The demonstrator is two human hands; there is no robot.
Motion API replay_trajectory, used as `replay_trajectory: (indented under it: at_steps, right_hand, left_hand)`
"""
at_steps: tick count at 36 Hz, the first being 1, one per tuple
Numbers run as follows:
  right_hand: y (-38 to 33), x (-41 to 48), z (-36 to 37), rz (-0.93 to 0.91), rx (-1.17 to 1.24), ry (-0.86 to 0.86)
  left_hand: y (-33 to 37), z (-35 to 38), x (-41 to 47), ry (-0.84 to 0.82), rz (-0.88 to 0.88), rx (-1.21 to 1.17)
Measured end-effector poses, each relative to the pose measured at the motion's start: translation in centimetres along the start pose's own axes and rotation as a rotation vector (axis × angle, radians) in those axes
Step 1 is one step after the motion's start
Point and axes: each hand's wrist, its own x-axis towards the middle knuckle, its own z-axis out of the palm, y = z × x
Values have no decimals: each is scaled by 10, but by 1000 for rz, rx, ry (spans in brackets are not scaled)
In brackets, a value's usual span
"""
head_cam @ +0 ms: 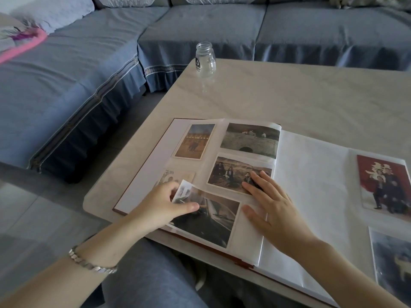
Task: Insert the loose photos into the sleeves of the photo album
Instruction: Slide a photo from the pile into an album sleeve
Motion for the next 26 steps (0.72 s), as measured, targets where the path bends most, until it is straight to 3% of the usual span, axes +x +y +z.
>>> replay_trajectory:
  at_steps: [6,26]
  right_hand:
    - [1,0,0,-5,18,2]
    - [2,2,-1,-35,83,50]
  left_hand:
    - [6,12,-1,212,81,-107]
    - [17,16,-8,287,88,-263]
